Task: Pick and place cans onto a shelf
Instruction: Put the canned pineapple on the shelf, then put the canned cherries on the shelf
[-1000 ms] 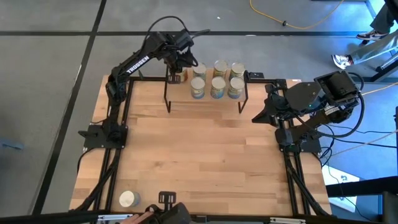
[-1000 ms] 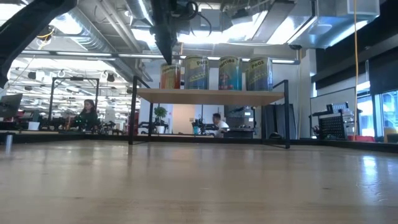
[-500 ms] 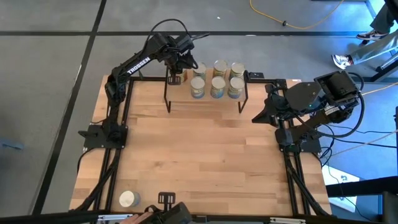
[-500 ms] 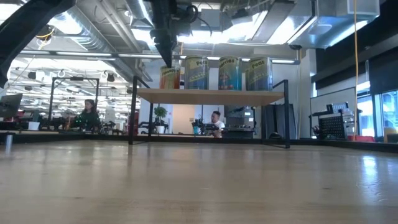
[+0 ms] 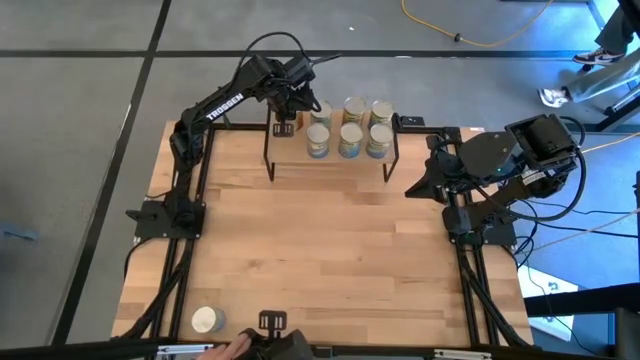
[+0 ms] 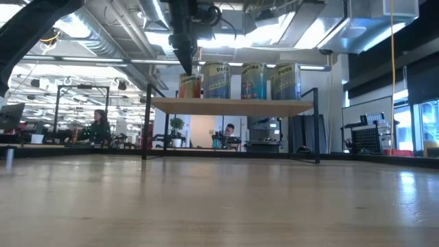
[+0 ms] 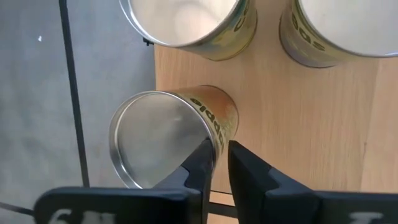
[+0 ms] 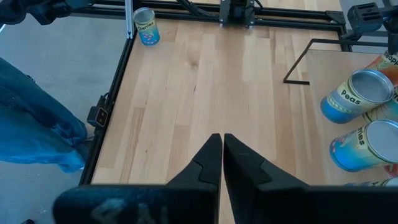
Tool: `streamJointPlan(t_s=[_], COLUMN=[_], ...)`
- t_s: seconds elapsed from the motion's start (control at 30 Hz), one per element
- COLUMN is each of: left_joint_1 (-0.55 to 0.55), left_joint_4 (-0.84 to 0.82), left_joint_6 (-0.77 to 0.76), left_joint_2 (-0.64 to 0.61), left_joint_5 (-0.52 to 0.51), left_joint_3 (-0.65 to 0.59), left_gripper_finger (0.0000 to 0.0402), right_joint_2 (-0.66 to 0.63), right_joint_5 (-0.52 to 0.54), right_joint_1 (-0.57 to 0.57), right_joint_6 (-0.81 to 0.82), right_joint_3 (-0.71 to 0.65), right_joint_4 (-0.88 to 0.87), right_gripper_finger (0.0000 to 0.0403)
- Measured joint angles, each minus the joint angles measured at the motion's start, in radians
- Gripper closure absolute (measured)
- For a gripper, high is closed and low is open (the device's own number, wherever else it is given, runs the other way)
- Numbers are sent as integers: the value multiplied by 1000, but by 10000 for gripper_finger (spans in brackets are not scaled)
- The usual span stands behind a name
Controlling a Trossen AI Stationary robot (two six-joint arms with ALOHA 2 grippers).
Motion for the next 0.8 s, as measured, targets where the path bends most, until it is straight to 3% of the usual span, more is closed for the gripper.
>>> streamJointPlan(t_s=[0.23, 0.6, 0.8], left_joint_1=[-34, -101, -138], left_joint_4=[1, 8, 12], left_joint_6=[-28, -46, -76], left_joint_2=[0, -1, -21], left_joint_5=[-106, -141, -291], left_joint_3=[6, 52, 82], left_gripper_finger=[351, 349, 349], right_joint_2=[0, 0, 0], right_joint_5=[0, 0, 0], right_joint_1=[0, 0, 0], right_joint_6=[0, 0, 0], right_joint_3=[0, 0, 0], right_joint_4=[0, 0, 0], right_gripper_finger=[384, 384, 384])
